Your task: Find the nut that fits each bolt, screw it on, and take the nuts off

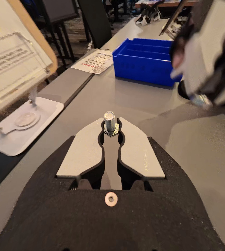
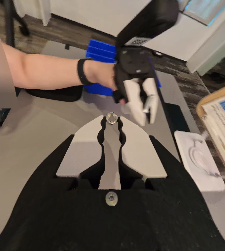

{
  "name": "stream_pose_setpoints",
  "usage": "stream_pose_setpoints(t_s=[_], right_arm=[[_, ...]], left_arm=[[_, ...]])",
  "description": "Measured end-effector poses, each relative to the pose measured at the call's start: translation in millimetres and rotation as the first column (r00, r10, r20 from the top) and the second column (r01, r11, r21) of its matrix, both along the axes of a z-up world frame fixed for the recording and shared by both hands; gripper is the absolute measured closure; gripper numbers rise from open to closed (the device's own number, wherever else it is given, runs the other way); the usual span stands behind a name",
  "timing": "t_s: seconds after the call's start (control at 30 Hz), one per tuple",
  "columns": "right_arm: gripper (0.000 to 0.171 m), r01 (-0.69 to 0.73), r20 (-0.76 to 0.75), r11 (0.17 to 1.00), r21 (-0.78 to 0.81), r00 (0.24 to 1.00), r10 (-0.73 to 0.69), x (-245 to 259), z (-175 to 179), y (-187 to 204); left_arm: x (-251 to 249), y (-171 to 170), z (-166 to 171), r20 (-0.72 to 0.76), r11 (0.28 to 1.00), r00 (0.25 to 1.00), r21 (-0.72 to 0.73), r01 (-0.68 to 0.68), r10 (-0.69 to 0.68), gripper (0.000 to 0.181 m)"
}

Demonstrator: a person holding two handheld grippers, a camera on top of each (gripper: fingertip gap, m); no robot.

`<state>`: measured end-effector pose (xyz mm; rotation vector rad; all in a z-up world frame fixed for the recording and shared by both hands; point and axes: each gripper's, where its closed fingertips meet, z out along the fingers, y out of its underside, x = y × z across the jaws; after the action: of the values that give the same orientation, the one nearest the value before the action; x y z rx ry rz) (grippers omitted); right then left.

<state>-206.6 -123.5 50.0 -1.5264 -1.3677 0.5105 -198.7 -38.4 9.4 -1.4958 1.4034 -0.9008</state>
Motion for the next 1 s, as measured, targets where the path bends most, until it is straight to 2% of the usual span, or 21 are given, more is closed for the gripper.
stream_pose_setpoints(t_s=[0.07, 0.17, 0.37, 0.57, 1.0], right_arm=[[0.154, 0.016, -0.053, 0.999, -0.047, 0.998, -0.019, 24, 6, 9], [0.154, 0.039, -0.063, 0.997, -0.061, 0.997, -0.042, 45, -6, 19], [0.154, 0.018, 0.055, 0.993, -0.118, 0.998, -0.011, 49, -48, 23], [0.154, -0.003, 0.162, 0.989, -0.149, 0.986, 0.028, 42, -76, 21], [0.154, -0.007, 0.168, 0.981, -0.196, 0.985, 0.040, 45, -81, 18]], left_arm=[[17, -13, -17, -0.035, 0.998, 0.998, -0.016, 0.060, -0.061, 0.166], [32, -29, -51, -0.173, 0.994, 0.978, -0.008, 0.113, -0.112, 0.166], [49, -52, -91, -0.323, 0.985, 0.931, -0.032, 0.168, -0.170, 0.166], [53, -65, -98, -0.364, 0.977, 0.908, -0.026, 0.214, -0.208, 0.166], [54, -69, -98, -0.365, 0.974, 0.905, -0.023, 0.227, -0.220, 0.166]])
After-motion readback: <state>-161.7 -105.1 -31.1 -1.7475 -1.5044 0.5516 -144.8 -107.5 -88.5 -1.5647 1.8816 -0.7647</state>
